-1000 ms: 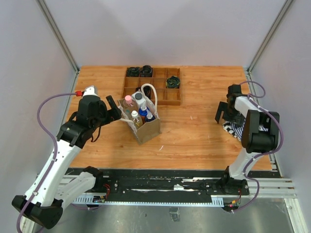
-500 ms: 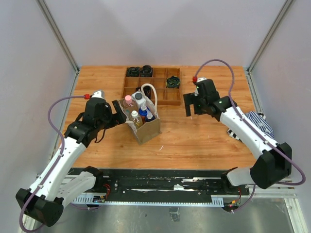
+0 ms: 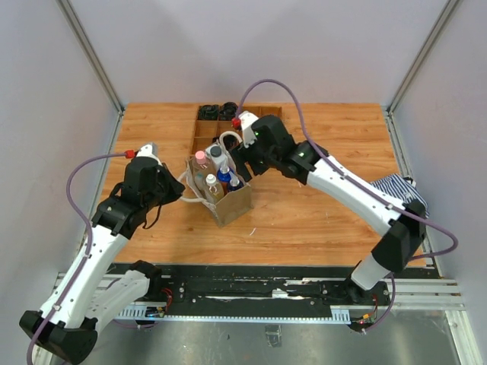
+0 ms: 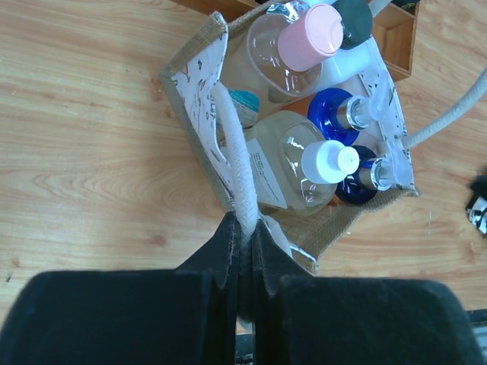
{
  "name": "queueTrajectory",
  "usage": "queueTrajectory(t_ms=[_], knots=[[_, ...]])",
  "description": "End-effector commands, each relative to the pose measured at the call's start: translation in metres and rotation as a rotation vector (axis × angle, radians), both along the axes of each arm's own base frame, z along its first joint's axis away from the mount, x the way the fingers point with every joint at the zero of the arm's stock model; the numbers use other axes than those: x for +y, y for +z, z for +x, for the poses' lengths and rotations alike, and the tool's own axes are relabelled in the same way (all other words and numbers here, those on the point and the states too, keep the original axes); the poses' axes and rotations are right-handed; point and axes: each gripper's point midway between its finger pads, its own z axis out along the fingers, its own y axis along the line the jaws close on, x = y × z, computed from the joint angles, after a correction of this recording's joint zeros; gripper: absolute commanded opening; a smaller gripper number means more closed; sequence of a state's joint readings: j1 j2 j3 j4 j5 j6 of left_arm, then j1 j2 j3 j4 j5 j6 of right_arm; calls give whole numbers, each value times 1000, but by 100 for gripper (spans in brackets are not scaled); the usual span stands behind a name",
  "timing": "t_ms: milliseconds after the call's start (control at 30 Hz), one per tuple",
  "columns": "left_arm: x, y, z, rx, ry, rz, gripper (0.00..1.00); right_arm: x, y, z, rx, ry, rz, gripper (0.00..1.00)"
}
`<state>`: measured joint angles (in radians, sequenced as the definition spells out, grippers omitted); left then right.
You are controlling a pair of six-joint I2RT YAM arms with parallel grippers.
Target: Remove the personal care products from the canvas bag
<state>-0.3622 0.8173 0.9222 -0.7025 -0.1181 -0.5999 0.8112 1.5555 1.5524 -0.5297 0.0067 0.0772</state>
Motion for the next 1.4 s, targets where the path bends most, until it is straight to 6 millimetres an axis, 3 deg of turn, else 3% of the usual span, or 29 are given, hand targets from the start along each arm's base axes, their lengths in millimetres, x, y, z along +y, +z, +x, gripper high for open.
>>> queueTrajectory(t_ms=[0,167,200,333,433,533,600,700,800,867,1000,1167,1367], knots=[[-5,27,-9,-50,-21,-65,0,34,-17,-13,53,123,-10,71],[-12,29,-21,-59,-43,-138,1,53,-35,-19,87,172,-20,70],[-11,30,-23,-59,-42,-143,6,55,-38,-19,90,178,-26,70],[-4,40,-27,-78,-18,-131,57,45,-31,-5,30,93,-57,71],[6,51,-27,-109,22,-109,76,40,-3,-2,-58,77,14,73],[18,65,-26,-151,73,-84,84,23,30,6,-160,1,96,75],[24,72,-25,-171,100,-73,85,0,46,20,-183,-88,162,75],[26,77,-25,-186,110,-69,86,-48,47,50,-121,-280,236,75],[25,75,-25,-185,107,-75,86,-88,8,86,108,-406,244,75],[22,71,-24,-179,96,-86,86,-87,-25,99,259,-369,178,74],[14,65,-20,-162,72,-99,86,-69,-78,114,434,-339,86,75],[12,64,-16,-151,60,-86,86,-48,-142,120,596,-319,43,74],[12,59,-16,-145,60,-78,86,-25,-188,122,657,-316,15,73]])
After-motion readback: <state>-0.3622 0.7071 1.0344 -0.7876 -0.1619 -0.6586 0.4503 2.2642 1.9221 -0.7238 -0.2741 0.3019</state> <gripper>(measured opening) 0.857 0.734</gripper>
